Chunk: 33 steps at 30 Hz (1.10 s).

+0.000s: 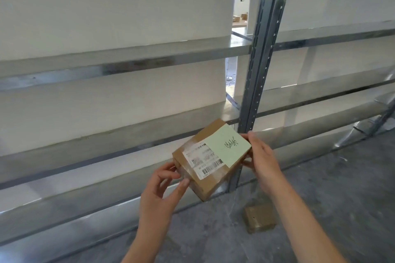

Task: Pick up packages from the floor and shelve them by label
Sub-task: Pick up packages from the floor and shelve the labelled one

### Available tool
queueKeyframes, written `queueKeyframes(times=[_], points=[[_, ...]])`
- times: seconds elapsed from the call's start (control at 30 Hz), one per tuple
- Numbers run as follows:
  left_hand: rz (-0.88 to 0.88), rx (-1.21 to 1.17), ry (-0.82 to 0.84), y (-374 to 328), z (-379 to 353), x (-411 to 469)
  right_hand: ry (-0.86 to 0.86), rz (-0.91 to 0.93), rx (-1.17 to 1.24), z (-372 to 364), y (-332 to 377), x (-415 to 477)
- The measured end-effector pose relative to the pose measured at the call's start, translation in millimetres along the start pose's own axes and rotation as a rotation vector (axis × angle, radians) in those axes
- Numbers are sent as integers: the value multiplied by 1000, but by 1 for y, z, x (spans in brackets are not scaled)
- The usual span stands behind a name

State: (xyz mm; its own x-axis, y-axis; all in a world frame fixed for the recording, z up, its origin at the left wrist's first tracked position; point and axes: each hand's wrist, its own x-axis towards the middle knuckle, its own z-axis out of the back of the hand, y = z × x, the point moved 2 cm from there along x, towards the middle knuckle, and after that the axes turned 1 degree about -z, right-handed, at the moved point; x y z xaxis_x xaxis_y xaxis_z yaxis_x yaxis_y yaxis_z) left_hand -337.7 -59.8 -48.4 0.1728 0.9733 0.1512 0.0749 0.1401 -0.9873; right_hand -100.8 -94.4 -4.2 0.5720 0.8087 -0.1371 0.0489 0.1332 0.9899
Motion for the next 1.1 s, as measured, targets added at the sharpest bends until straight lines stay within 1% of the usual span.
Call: queueKeyframes(times=[0.1,0.17,0.3,0.43,0.57,0.7,0.83,0.9,0.93,1.0,1.07,1.1], points=[[-31,-42,-100,3,10,-20,33,11,-17,-20,14,0],[-61,-69,-105,2,13,-33,58,15,-33,-32,21,-1],[-121,-1,-50,2,11,-59,161,2,-137,-49,28,-3],[-168,77,10,6,10,-81,319,-27,-217,-63,33,-5],[-137,22,53,6,9,-95,361,-15,-335,-75,37,-4],[-120,34,-34,10,15,-100,528,39,-356,-96,24,-12],[-137,167,-183,16,46,-94,661,53,-442,-136,11,-24],[-80,193,-227,15,68,-90,717,54,-503,-161,10,-29],[-64,223,-212,13,80,-87,761,58,-523,-175,9,-32],[-151,309,-119,12,103,-84,882,63,-530,-206,9,-43],[-176,263,-22,6,132,-84,1004,93,-537,-242,8,-55],[-175,223,-23,5,147,-84,1014,130,-569,-261,7,-59]])
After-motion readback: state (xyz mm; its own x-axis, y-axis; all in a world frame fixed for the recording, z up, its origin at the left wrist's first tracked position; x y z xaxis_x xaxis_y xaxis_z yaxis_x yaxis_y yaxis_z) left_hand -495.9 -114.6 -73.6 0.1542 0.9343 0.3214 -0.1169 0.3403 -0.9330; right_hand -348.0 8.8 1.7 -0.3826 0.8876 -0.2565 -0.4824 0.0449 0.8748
